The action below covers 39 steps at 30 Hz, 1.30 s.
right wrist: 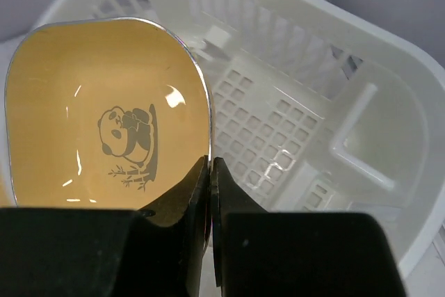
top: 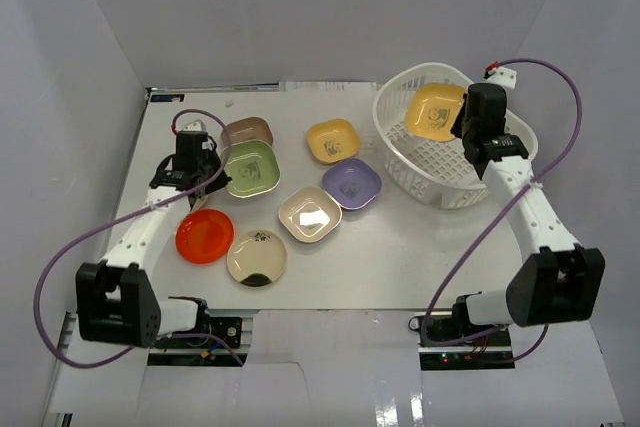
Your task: Place the plates into the plastic bin on the countertop
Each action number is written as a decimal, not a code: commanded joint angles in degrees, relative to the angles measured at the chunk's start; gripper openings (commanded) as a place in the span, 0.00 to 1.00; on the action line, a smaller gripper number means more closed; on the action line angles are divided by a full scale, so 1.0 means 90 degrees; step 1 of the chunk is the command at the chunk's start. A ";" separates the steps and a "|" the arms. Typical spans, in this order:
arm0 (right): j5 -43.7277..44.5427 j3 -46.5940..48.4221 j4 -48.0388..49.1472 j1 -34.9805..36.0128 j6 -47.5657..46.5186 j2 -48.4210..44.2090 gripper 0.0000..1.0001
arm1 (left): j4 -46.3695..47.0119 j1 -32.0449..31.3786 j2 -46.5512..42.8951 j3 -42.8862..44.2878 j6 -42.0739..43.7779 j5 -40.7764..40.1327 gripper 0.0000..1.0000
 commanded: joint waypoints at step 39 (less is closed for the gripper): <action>-0.3653 0.0187 -0.0335 -0.1384 0.1124 -0.3478 0.20 | 0.0201 -0.4820 0.6513 0.9491 -0.1018 0.0420 0.00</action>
